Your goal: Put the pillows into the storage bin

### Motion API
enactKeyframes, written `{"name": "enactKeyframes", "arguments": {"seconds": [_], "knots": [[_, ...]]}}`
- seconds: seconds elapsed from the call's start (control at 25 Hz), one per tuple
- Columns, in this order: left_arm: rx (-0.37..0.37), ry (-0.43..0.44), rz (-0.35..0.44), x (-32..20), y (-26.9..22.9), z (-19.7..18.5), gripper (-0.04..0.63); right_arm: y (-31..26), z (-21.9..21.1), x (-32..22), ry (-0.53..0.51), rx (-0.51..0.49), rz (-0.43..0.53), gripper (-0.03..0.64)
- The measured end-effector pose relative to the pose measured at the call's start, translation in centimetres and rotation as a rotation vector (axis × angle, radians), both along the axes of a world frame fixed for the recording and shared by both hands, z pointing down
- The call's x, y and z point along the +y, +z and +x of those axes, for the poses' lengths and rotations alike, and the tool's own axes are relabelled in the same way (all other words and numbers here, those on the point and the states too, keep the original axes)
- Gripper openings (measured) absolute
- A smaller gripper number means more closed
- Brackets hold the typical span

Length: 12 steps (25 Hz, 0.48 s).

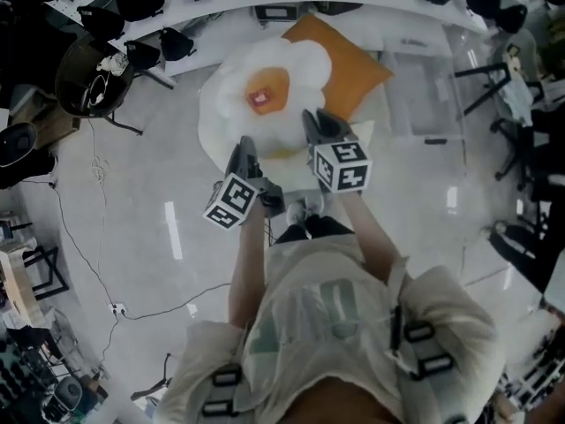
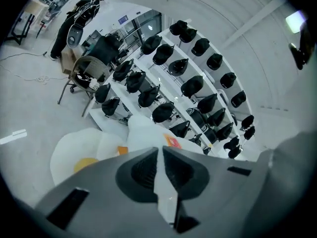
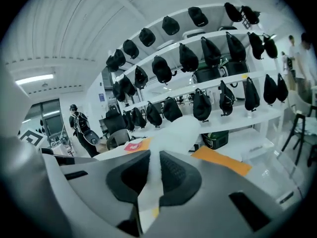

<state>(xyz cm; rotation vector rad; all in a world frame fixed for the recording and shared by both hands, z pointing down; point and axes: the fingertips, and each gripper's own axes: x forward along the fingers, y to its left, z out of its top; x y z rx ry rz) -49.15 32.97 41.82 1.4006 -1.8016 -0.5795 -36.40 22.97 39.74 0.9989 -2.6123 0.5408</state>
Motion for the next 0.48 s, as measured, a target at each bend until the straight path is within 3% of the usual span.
{"name": "enactKeyframes", "arguments": {"seconds": [0.28, 0.48], "knots": [[0.000, 0.147, 0.031, -1.5, -0.9, 3.8, 0.024, -1.2, 4.9, 0.2, 0.115, -0.001, 0.022, 0.038], [-0.003, 0.279, 0.047, -5.9, -2.1, 10.2, 0.025, -2.3, 12.2, -2.3, 0.247, -0.013, 0.039, 0.038]]}}
